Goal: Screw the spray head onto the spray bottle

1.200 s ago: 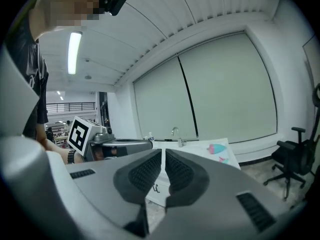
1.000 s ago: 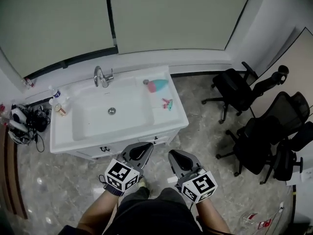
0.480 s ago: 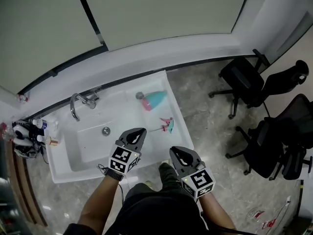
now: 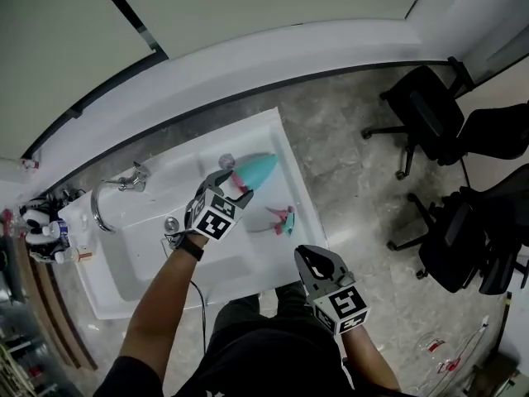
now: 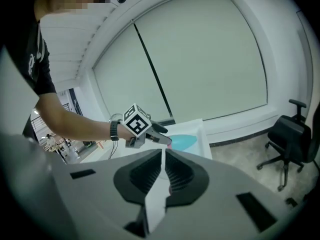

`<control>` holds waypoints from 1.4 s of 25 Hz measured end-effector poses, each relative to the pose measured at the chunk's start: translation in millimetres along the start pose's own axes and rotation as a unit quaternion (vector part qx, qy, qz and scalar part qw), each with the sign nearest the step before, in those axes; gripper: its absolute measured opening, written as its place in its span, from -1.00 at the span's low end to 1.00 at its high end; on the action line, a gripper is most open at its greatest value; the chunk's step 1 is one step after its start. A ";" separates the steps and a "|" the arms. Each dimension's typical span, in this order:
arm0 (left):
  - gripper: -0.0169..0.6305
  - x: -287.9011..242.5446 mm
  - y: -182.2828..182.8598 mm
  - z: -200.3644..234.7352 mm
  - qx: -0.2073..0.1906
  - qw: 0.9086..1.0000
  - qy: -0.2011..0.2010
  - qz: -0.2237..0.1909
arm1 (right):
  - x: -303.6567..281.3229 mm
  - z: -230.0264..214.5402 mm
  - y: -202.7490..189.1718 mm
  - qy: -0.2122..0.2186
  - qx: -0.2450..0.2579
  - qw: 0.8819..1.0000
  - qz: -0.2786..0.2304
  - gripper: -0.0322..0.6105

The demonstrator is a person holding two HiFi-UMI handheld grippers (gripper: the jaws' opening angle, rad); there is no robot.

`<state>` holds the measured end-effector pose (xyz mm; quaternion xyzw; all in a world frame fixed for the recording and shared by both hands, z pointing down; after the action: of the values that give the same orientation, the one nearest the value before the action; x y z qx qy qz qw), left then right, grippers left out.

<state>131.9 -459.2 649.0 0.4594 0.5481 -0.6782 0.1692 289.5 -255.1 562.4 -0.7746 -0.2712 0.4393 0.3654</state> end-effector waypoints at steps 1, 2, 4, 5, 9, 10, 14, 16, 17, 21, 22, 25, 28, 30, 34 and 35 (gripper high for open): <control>-0.06 -10.5 2.7 4.1 -0.018 1.000 -0.004 0.025 | -2.7 -4.1 -1.7 -0.002 -0.005 1.000 0.003 -0.90; 0.01 -20.3 6.5 7.0 -0.035 0.998 -0.010 0.047 | -5.2 -9.0 -2.5 -0.003 -0.010 1.000 0.006 -0.90; 0.08 -38.0 14.5 9.6 -0.058 0.994 -0.026 0.085 | -9.8 -18.8 -2.0 -0.005 -0.019 1.000 0.008 -0.90; 0.13 -45.7 17.1 9.2 -0.067 0.992 -0.035 0.102 | -11.8 -22.4 -1.6 -0.006 -0.023 1.000 0.009 -0.90; 0.26 -74.2 16.2 8.4 -0.093 0.979 -0.045 0.173 | -20.8 -33.1 -1.4 -0.007 -0.033 0.999 0.010 -0.90; 0.27 -80.6 13.2 8.9 -0.095 0.976 -0.045 0.191 | -22.8 -35.6 -1.9 -0.007 -0.036 0.999 0.011 -0.90; 0.34 -99.3 2.0 8.5 -0.099 0.961 -0.061 0.250 | -32.6 -47.2 -7.5 -0.010 -0.042 0.999 0.023 -0.90; 0.34 -103.2 2.6 9.4 -0.121 0.953 -0.065 0.269 | -44.0 -55.8 -15.6 -0.020 -0.052 0.997 0.046 -0.90; 0.34 -104.7 3.9 9.8 -0.135 0.950 -0.066 0.274 | -51.6 -60.5 -21.9 -0.027 -0.061 0.996 0.065 -0.90; 0.37 -105.5 7.3 11.0 -0.148 0.953 -0.068 0.255 | -88.3 -71.2 -52.5 -0.036 -0.102 0.982 0.155 -0.66; 0.37 -102.8 6.1 11.6 -0.141 0.958 -0.068 0.242 | -97.8 -71.2 -59.0 -0.039 -0.102 0.978 0.177 -0.54; 0.37 -88.3 -1.1 14.6 -0.120 0.969 -0.057 0.208 | -123.2 -73.9 -72.6 -0.072 -0.063 0.968 0.231 -0.47; 0.37 -67.8 -6.6 12.6 -0.093 0.979 -0.046 0.176 | -139.6 -78.9 -79.6 -0.109 -0.038 0.956 0.270 -0.47; 0.37 -52.8 -9.6 9.8 -0.081 0.984 -0.035 0.152 | -148.5 -80.6 -81.1 -0.127 -0.031 0.948 0.291 -0.46; 0.37 -25.1 -18.8 3.0 -0.054 0.992 -0.026 0.110 | -165.8 -79.3 -75.3 -0.136 -0.013 0.937 0.322 -0.42; 0.37 -19.0 -21.7 1.3 -0.045 0.994 -0.026 0.100 | -169.0 -78.8 -72.2 -0.133 -0.007 0.936 0.326 -0.42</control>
<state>125.2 -458.2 677.1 0.4857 0.5247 -0.6445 0.2710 272.6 -363.9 729.3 -0.7575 -0.0525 0.6313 0.1577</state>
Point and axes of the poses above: the fingertips, and each gripper's own axes: x backward along the fingers, z to its left, y out of its top, the point moved 7 cm from there along x, backward along the fingers, and after that the axes turned 3 degrees about -y, right-handed, at the moved point
